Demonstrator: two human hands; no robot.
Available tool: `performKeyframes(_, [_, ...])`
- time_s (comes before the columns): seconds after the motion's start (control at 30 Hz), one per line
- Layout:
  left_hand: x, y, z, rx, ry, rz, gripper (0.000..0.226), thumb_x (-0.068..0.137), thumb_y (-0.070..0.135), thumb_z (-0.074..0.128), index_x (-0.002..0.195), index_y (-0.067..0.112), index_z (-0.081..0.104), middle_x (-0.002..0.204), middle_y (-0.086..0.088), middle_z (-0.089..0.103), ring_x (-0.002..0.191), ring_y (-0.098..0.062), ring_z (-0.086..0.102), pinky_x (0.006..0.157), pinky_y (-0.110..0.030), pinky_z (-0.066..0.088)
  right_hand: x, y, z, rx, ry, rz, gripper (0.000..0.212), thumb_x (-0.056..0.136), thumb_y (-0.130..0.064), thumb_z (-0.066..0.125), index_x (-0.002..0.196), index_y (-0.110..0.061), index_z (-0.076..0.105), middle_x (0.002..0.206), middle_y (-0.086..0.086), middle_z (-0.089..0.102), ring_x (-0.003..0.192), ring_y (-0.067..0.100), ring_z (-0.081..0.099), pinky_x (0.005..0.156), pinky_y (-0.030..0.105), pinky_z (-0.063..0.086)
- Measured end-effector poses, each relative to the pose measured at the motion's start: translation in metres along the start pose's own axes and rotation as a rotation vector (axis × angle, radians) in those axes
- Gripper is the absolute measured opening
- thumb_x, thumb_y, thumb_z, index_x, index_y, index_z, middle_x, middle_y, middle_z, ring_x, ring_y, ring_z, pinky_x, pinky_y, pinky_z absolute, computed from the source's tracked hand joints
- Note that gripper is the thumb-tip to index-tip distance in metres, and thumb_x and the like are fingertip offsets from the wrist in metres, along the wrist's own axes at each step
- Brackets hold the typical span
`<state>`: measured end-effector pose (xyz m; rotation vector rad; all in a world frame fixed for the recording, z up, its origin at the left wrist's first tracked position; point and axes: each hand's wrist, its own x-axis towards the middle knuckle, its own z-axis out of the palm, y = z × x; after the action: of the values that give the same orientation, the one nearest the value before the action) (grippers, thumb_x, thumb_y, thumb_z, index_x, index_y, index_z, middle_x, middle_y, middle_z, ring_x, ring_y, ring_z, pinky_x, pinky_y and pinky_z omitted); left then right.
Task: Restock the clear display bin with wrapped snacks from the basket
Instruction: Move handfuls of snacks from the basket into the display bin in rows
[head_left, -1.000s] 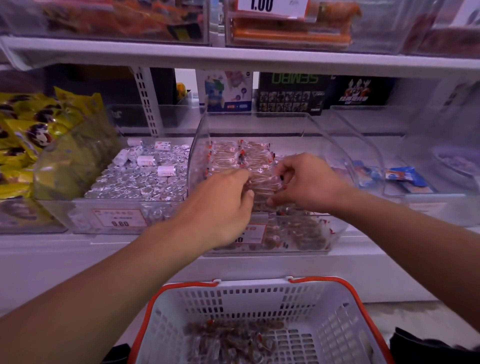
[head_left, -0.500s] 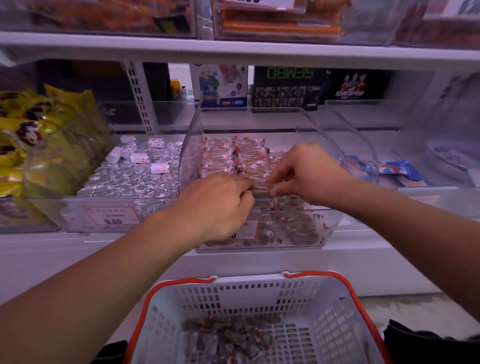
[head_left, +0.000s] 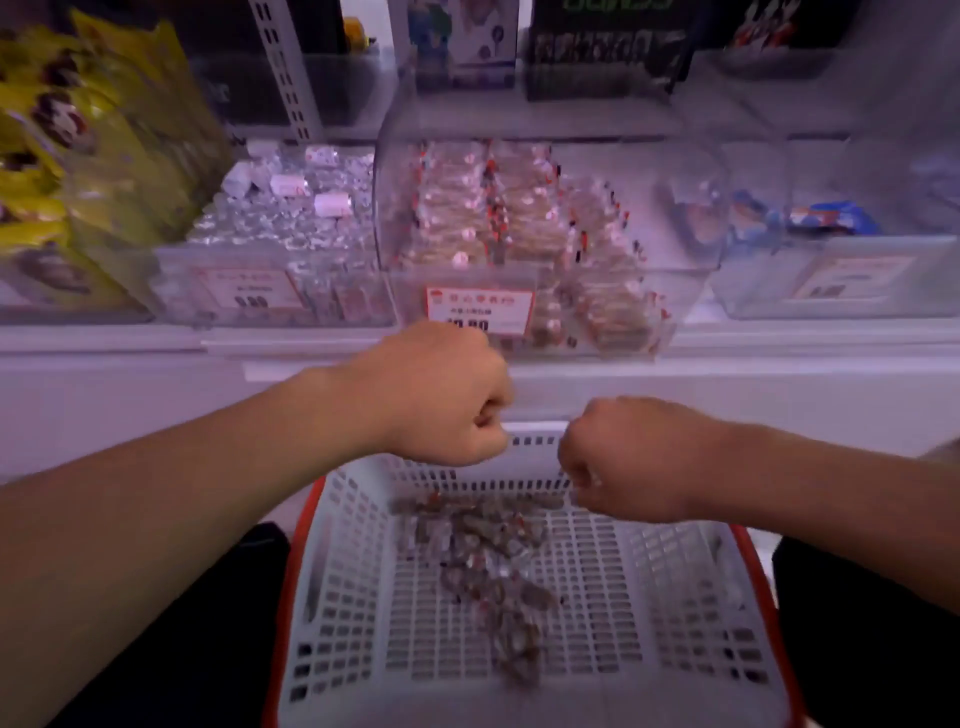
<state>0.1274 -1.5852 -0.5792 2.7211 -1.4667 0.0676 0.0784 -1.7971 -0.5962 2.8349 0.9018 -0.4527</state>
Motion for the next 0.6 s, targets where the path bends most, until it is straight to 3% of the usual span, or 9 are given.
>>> performKeyframes(0.03, [-0.001, 0.004, 0.026, 0.020, -0.198, -0.061, 0.025, 0.075, 0.034, 0.051, 0.060, 0.014, 0.052, 0.055, -0.002, 0.050, 0.055, -0.026, 0.051, 0.052, -0.036, 0.047, 0.002, -0.005, 0.030, 0.005, -0.188, 0.017, 0.031, 0.083, -0.046, 0.066, 0.103, -0.023, 0.068, 0.106, 0.006, 0.068, 0.099, 0.028, 0.066, 0.083, 0.034, 0.052])
performKeyframes(0.1, [-0.010, 0.004, 0.081, -0.003, -0.544, -0.230, 0.026, 0.087, 0.040, 0.055, 0.091, 0.017, 0.067, 0.089, -0.007, 0.067, 0.085, -0.029, 0.064, 0.079, -0.038, 0.054, 0.009, -0.008, 0.091, 0.096, -0.490, 0.065, 0.069, 0.083, -0.051, 0.070, 0.139, -0.017, 0.049, 0.136, 0.010, 0.056, 0.123, 0.028, 0.054, 0.098, 0.032, 0.044])
performKeyframes(0.17, [-0.028, -0.001, 0.134, -0.144, -0.706, -0.447, 0.043, 0.090, 0.045, 0.061, 0.121, 0.017, 0.064, 0.121, -0.011, 0.066, 0.109, -0.030, 0.061, 0.096, -0.036, 0.048, 0.016, -0.006, 0.144, 0.245, -0.605, 0.155, 0.100, 0.078, -0.053, 0.075, 0.154, -0.013, 0.023, 0.155, 0.012, 0.035, 0.139, 0.028, 0.038, 0.110, 0.032, 0.034])
performKeyframes(0.23, [-0.047, -0.002, 0.182, -0.379, -0.628, -0.727, 0.054, 0.088, 0.043, 0.066, 0.132, 0.013, 0.057, 0.132, -0.014, 0.059, 0.117, -0.031, 0.057, 0.098, -0.036, 0.047, 0.025, -0.008, 0.187, 0.358, -0.579, 0.241, 0.117, 0.073, -0.051, 0.081, 0.156, -0.014, 0.007, 0.160, 0.015, 0.022, 0.145, 0.030, 0.028, 0.116, 0.035, 0.029])
performKeyframes(0.33, [-0.071, 0.005, 0.241, -0.650, -0.454, -1.081, 0.084, 0.085, 0.044, 0.071, 0.150, 0.013, 0.028, 0.150, -0.014, 0.030, 0.130, -0.036, 0.044, 0.105, -0.042, 0.043, 0.040, -0.026, 0.237, 0.501, -0.400, 0.302, 0.120, 0.071, -0.047, 0.083, 0.157, -0.023, 0.002, 0.157, 0.017, 0.023, 0.140, 0.037, 0.033, 0.113, 0.042, 0.034])
performKeyframes(0.4, [-0.078, 0.006, 0.271, -0.713, -0.375, -1.198, 0.100, 0.082, 0.049, 0.073, 0.154, 0.015, 0.013, 0.157, -0.008, 0.014, 0.135, -0.038, 0.037, 0.107, -0.047, 0.041, 0.056, -0.037, 0.260, 0.583, -0.260, 0.328, 0.113, 0.074, -0.048, 0.078, 0.157, -0.025, 0.005, 0.156, 0.016, 0.024, 0.138, 0.039, 0.032, 0.112, 0.045, 0.034])
performKeyframes(0.5, [-0.075, -0.001, 0.306, -0.827, -0.300, -1.301, 0.104, 0.083, 0.055, 0.069, 0.155, 0.015, 0.006, 0.162, -0.004, 0.002, 0.140, -0.035, 0.030, 0.110, -0.046, 0.039, 0.091, -0.043, 0.273, 0.661, -0.088, 0.433, 0.104, 0.073, -0.054, 0.076, 0.153, -0.024, 0.016, 0.156, 0.011, 0.022, 0.142, 0.040, 0.021, 0.113, 0.051, 0.032])
performKeyframes(0.6, [-0.066, -0.003, 0.332, -0.984, -0.230, -1.347, 0.097, 0.085, 0.052, 0.068, 0.153, 0.011, 0.013, 0.161, -0.011, 0.017, 0.140, -0.034, 0.033, 0.112, -0.046, 0.037, 0.126, -0.045, 0.275, 0.643, 0.080, 0.597, 0.094, 0.072, -0.060, 0.074, 0.142, -0.016, 0.030, 0.146, 0.011, 0.033, 0.138, 0.037, 0.025, 0.109, 0.051, 0.037])
